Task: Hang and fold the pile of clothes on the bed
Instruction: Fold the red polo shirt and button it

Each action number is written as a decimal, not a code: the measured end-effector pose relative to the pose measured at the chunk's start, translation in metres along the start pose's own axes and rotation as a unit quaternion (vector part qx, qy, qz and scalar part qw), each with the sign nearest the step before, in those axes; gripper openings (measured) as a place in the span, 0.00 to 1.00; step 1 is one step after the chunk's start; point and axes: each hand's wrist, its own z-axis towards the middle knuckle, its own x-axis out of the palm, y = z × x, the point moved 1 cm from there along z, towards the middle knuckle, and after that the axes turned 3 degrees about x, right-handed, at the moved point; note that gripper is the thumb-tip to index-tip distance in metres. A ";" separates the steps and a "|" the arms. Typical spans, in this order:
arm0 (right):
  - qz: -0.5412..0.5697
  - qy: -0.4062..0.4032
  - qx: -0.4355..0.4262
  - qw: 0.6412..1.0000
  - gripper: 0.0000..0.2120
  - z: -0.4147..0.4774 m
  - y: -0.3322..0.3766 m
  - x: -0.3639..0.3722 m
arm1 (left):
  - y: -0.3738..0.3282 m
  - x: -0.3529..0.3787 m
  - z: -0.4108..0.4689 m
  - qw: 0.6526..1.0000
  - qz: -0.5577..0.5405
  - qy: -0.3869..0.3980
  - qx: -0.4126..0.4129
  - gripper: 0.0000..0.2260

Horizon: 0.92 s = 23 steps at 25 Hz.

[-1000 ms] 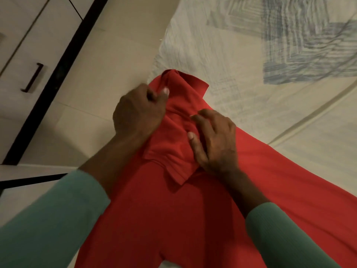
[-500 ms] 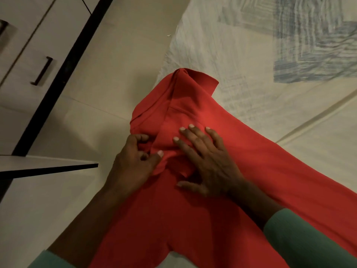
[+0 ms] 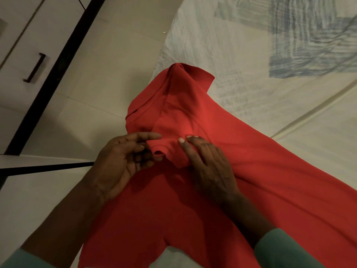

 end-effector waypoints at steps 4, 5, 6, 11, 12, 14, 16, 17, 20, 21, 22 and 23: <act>0.218 -0.048 0.144 0.964 0.26 0.008 -0.008 -0.007 | -0.034 0.029 0.017 0.998 -0.015 0.062 -0.020 0.15; 0.318 -0.071 0.247 0.913 0.27 0.016 -0.012 -0.010 | -0.042 0.039 0.031 0.997 -0.042 0.060 -0.030 0.14; 0.419 -0.091 0.345 0.835 0.25 0.027 -0.018 -0.014 | -0.046 0.047 0.048 0.996 -0.067 0.047 -0.038 0.11; 0.471 -0.061 0.485 0.734 0.30 0.055 -0.033 -0.039 | -0.040 0.065 0.096 0.996 0.046 -0.080 -0.021 0.03; 0.388 -0.025 0.465 0.795 0.30 0.054 -0.029 -0.040 | -0.036 0.062 0.098 0.985 0.127 -0.114 0.014 0.07; 0.216 -0.008 0.441 0.871 0.25 0.051 -0.026 -0.036 | -0.024 0.054 0.094 0.921 0.329 -0.179 0.104 0.14; 0.225 -0.075 0.486 0.841 0.21 0.050 -0.029 -0.035 | -0.010 0.049 0.084 0.872 0.421 -0.190 0.161 0.15; 0.244 -0.097 0.504 0.823 0.21 0.050 -0.027 -0.037 | -0.002 0.046 0.082 0.868 0.427 -0.185 0.176 0.14; 0.108 -0.003 0.375 0.921 0.37 0.046 -0.014 -0.038 | 0.011 0.039 0.083 0.863 0.421 -0.188 0.205 0.14; 0.055 0.035 0.320 0.945 0.39 0.044 -0.012 -0.037 | 0.013 0.037 0.084 0.862 0.420 -0.190 0.213 0.14; 0.055 0.039 0.304 0.950 0.37 0.043 -0.018 -0.034 | 0.015 0.037 0.085 0.860 0.419 -0.191 0.220 0.14; 0.113 0.013 0.337 0.935 0.35 0.043 -0.025 -0.035 | 0.017 0.037 0.085 0.858 0.418 -0.192 0.228 0.14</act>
